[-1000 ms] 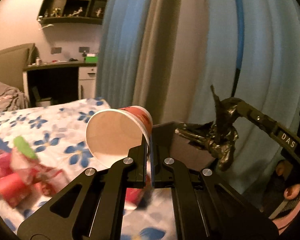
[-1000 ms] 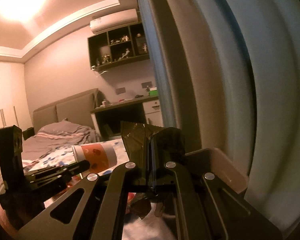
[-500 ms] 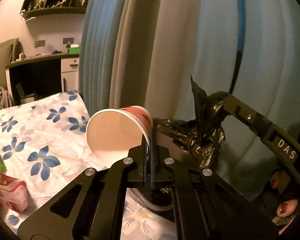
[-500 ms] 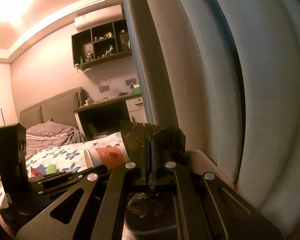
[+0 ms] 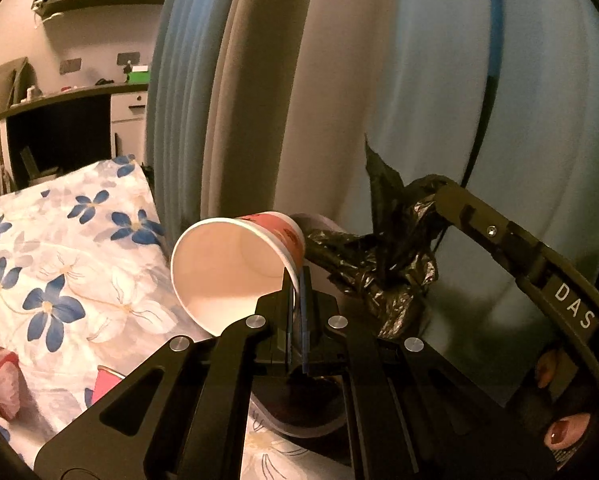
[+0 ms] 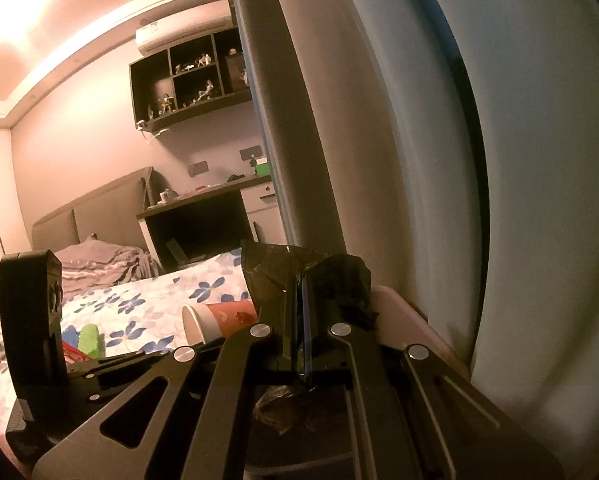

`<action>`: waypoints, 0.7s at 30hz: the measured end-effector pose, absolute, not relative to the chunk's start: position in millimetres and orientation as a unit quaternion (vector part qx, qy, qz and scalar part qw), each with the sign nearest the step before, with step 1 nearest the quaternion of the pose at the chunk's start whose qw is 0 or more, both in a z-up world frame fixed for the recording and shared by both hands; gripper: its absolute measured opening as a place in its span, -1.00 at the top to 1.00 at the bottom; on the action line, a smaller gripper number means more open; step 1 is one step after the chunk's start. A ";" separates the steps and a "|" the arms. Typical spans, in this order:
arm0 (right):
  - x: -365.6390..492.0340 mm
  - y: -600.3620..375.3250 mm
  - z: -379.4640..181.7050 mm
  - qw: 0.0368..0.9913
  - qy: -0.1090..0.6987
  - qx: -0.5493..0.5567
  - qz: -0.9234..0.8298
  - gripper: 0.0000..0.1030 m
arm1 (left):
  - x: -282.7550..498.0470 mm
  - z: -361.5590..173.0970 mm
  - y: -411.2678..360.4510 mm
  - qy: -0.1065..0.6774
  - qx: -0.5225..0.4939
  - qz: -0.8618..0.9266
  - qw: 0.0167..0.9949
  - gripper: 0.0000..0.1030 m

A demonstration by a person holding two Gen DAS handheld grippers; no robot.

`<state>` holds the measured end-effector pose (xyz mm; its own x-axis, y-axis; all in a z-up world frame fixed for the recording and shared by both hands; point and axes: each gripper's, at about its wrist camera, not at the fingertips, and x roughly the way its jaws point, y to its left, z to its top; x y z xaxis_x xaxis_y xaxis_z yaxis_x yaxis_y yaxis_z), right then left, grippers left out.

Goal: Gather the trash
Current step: 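Carry the paper cup and black bag over the grey bin and release them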

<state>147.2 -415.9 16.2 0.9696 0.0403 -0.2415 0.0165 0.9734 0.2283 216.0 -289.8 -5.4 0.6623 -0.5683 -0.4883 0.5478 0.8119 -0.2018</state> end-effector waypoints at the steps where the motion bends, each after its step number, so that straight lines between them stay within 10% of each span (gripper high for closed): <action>1: 148.4 -416.5 15.0 0.985 0.125 0.116 0.005 0.95 | 216.7 -5.9 -290.7 0.275 -0.018 -0.307 0.911 0.96; 21: 175.1 -423.0 7.5 0.978 0.159 0.134 -0.010 0.94 | 225.6 -29.3 -301.0 0.315 -0.028 -0.320 0.893 0.72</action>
<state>175.1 -423.0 7.5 0.9490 0.0238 -0.3145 0.0616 0.9639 0.2589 225.6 -301.0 -29.3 0.5962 -0.5898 -0.5447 0.5539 0.7933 -0.2527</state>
